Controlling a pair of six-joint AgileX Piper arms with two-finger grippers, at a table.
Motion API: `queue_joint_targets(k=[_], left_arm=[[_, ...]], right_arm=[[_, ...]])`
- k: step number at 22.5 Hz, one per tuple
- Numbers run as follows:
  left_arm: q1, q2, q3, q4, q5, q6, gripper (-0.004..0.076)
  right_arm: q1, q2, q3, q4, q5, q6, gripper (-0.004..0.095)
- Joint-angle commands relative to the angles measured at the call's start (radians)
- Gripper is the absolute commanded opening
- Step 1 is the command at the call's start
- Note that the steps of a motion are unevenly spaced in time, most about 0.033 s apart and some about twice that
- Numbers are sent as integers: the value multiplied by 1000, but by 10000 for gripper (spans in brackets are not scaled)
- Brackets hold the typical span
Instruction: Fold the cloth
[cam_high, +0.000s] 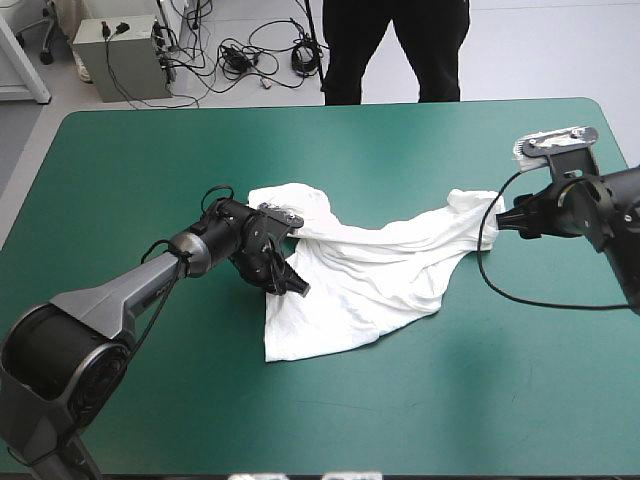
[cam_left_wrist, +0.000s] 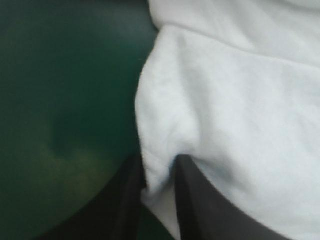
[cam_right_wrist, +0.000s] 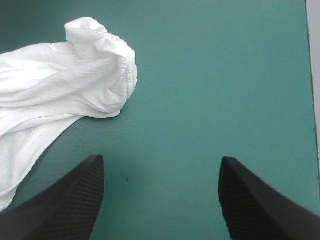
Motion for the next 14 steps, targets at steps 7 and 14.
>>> queue_joint_targets(k=[7, 14], left_arm=[[-3, -42, -25, 1, 2, -1, -9], [-3, -42, -25, -34, -2, 0, -9]], right_arm=[[-73, 274, -20, 101, -151, -13, 604], [-96, 422, -20, 196, -230, -69, 604]])
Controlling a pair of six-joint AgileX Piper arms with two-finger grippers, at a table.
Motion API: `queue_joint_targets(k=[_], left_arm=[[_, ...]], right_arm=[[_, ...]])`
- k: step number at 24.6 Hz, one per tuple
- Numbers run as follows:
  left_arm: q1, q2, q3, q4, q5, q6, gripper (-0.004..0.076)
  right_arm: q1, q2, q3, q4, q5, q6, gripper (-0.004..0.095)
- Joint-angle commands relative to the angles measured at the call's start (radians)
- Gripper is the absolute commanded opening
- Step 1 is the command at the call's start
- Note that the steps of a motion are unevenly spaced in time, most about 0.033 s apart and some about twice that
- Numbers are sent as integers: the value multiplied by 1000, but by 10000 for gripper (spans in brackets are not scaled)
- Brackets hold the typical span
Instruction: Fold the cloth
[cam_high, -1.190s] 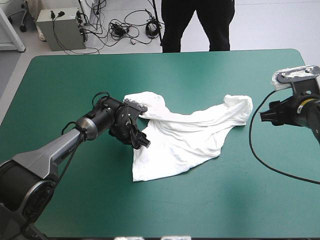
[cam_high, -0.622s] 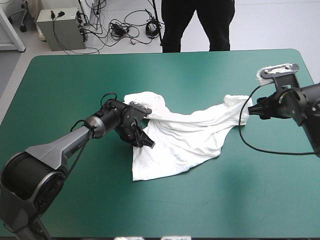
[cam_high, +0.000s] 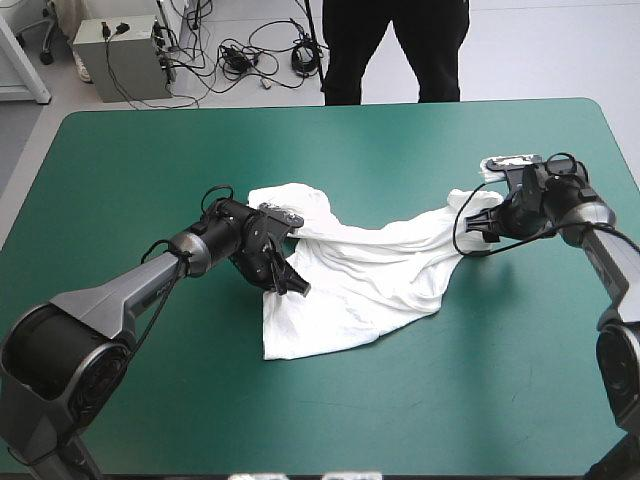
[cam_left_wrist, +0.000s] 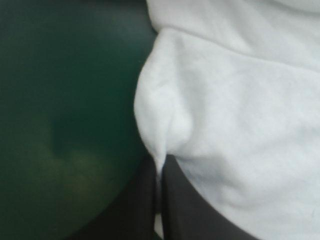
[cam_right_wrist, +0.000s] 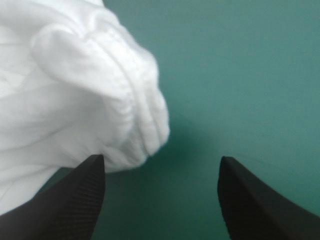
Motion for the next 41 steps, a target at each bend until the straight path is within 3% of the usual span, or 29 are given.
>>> queue_joint_targets(k=[1, 6, 9, 12, 18, 24, 31, 36, 41], left_arm=[[-2, -42, -24, -22, -1, 0, -9], [-2, -42, -24, -22, 3, 0, -9], [-2, -42, -24, -22, 3, 0, -9], [-2, -42, -24, -22, 3, 0, -9], [-2, -42, -24, -22, -7, 0, -9], [-2, -64, -25, 26, -27, -5, -9], [-2, -329, -80, 74, 61, -17, -9], [-2, -532, -274, 71, 154, -17, -9], [-2, -618, -498, 70, 186, -8, -9]], right_arm=[[-8, 21, -20, 39, -63, -33, 604], [-8, 104, -32, 49, -85, -33, 601], [-8, 139, -34, 54, -90, -33, 537], [-8, 156, -36, 62, -89, -33, 401], [-8, 180, -37, 96, -88, -65, 2], [-8, 160, -68, 142, -45, -67, -17], [-8, -83, -231, 234, 104, -122, -17], [-8, -324, -352, 377, 111, -173, -17], [-8, -435, -452, 422, 87, -171, -17]])
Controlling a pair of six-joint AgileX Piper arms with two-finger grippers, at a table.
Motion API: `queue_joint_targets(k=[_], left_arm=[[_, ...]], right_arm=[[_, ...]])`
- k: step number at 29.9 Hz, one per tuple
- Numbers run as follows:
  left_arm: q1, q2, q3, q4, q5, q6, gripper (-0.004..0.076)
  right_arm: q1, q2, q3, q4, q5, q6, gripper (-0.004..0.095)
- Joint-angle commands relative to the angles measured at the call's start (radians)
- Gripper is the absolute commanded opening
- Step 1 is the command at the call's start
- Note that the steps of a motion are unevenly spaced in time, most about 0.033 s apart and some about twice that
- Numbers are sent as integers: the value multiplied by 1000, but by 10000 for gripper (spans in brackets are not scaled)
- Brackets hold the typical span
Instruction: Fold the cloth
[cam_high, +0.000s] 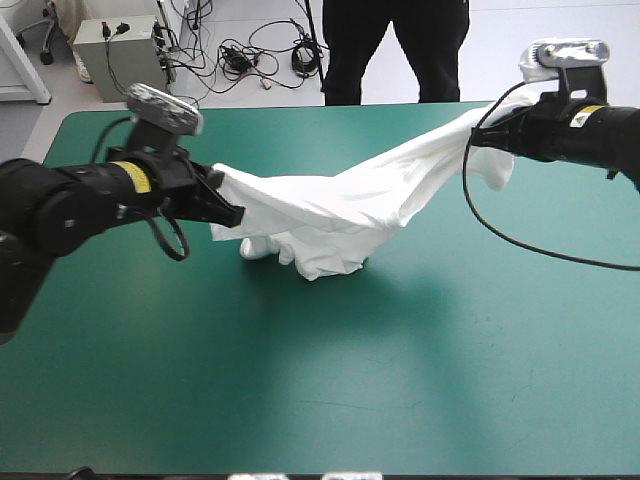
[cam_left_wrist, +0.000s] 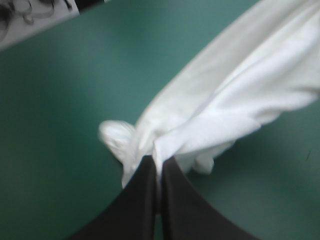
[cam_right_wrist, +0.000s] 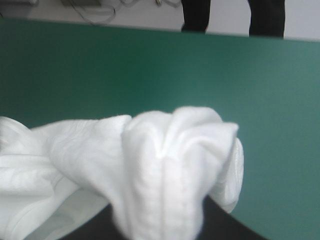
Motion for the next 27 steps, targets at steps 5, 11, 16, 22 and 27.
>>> queue_joint_targets(k=[5, 11, 16, 22, 27], left_arm=[[-2, -101, -382, -11, 11, 32, -9], [-2, -105, -648, -106, 26, 97, -9], [-2, -137, -738, -245, 12, 174, -9], [-2, -190, -750, -295, 0, 220, -9], [-2, -199, -750, -308, 100, 192, -9]], right_arm=[[-7, -149, -189, 87, -84, -11, -17], [-7, -218, -338, 145, -106, -52, -17], [-5, -284, -406, 224, -106, -100, -17], [-5, -379, -410, 241, -100, -105, -17], [-5, -426, -410, 241, -68, -103, -17]])
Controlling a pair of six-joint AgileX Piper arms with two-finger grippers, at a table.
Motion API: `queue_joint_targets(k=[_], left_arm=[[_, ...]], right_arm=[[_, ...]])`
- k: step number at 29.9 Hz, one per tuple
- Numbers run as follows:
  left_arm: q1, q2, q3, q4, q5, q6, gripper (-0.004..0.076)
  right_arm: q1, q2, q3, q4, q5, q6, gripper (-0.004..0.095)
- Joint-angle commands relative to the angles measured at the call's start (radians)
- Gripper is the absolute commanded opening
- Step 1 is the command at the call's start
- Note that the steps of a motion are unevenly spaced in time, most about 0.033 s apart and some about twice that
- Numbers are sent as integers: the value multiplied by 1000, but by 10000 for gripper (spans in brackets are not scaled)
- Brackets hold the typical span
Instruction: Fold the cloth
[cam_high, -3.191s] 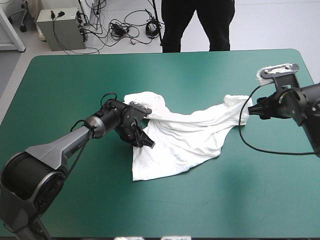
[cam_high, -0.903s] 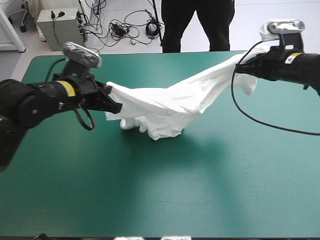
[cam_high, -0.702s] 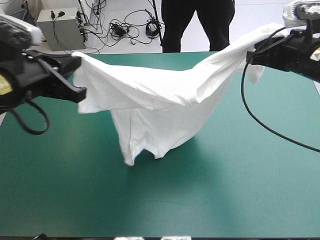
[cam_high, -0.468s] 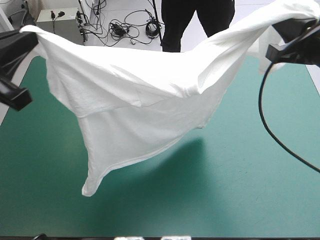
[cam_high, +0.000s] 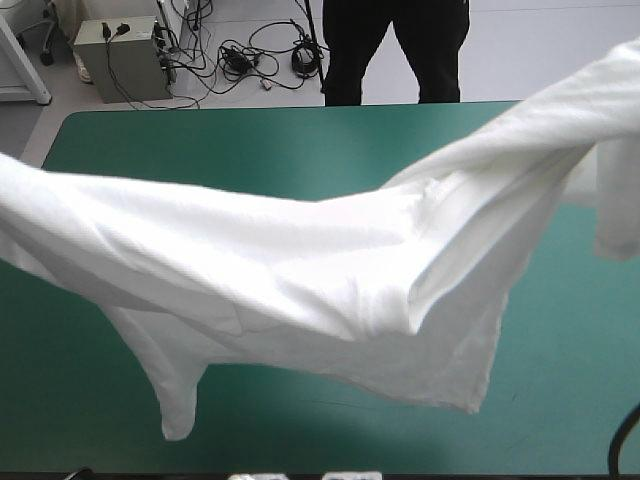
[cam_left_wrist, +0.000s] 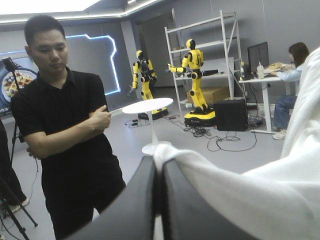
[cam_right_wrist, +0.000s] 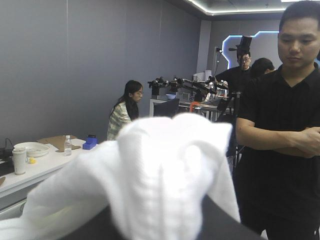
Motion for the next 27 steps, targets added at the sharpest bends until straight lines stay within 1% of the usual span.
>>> queue_joint_targets(k=[1, 5, 7, 11, 14, 17, 20, 22, 25, 27], left_arm=[[-2, 10, 5, -18, -13, -30, -9], [-2, 12, 78, 13, 53, -86, -9], [-2, 12, 151, 30, 53, -138, -9], [-2, 12, 314, 94, 53, -153, -9], [-2, 28, 481, 167, 45, -213, -9], [-2, 56, 632, 249, -19, -229, -9], [-2, 105, 748, 313, -133, -242, -9], [-2, 156, 785, 353, -189, -262, -9], [-2, 232, 789, 421, -243, -272, -9], [5, 281, 789, 476, -294, -303, -9]], right_arm=[[-5, -13, -14, 8, -49, -8, -17], [-5, -16, 37, 8, -36, -8, -17], [-5, -16, 91, 8, -29, -8, -17], [-5, -16, 267, 11, -26, -8, -17], [-5, 1, 402, 16, -56, -8, -17], [-5, 38, 498, 15, -104, -23, -17], [-5, 115, 545, -3, -155, -64, -17], [-5, 180, 543, -16, -177, -64, -17], [-5, 284, 533, -41, -231, -81, -17], [-5, 356, 512, -45, -246, -91, -17]])
